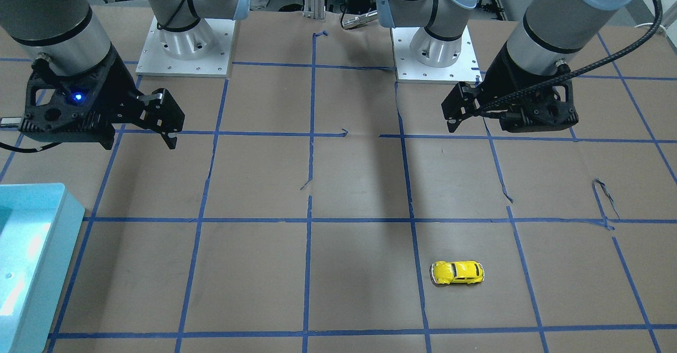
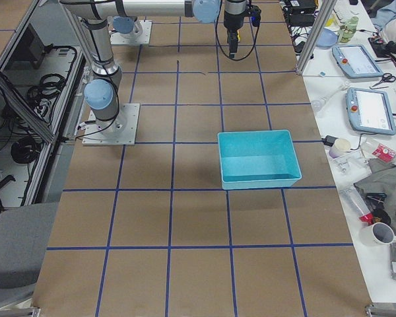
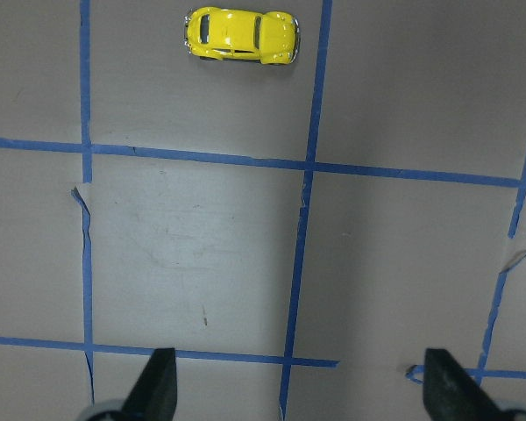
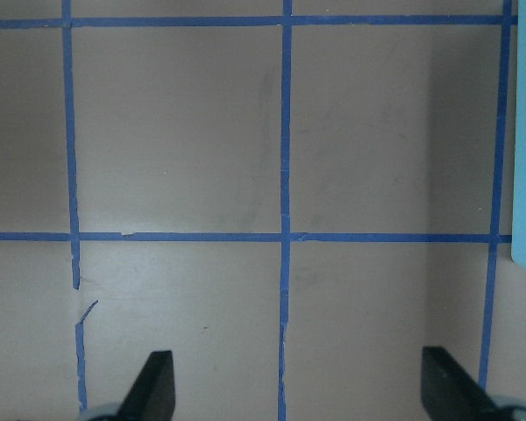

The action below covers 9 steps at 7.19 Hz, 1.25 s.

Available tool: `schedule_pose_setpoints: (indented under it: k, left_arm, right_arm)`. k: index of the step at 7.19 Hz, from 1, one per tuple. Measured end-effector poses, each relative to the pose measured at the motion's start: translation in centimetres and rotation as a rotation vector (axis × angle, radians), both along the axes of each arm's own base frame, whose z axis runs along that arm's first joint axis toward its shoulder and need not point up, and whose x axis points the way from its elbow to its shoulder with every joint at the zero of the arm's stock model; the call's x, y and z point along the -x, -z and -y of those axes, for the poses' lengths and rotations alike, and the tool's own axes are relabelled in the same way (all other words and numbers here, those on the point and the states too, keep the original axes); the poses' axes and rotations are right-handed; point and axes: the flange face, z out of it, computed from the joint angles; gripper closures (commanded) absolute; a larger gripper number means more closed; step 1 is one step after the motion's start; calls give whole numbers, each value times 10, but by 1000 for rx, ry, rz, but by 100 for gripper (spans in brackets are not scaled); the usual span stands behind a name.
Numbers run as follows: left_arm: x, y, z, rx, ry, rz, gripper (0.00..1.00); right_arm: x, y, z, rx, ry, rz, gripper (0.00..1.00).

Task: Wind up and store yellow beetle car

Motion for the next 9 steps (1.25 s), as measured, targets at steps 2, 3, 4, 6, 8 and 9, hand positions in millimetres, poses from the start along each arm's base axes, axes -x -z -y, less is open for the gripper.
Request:
schedule_pose_setpoints:
  k: [2, 3, 4, 6, 8, 9]
  left_arm:
    - [-1, 0, 0, -1, -1, 2, 0]
    - [-1, 0, 0, -1, -1, 5, 0]
    - [-2, 0, 0, -1, -1, 7, 0]
    - [-2, -1, 0, 0, -3, 7, 0]
    - [-3, -1, 0, 1, -3, 11, 0]
    - [-3, -1, 0, 0, -3, 12, 0]
  right_arm:
    - [1, 1, 0, 0, -9, -9, 0]
    - [2, 0, 0, 3, -12, -27, 0]
    - [4, -1, 0, 13, -11, -42, 0]
    - [3, -3, 3, 37, -9, -41, 0]
    - [2, -4, 3, 42, -4, -38, 0]
    - [2, -6, 3, 47, -1, -33, 0]
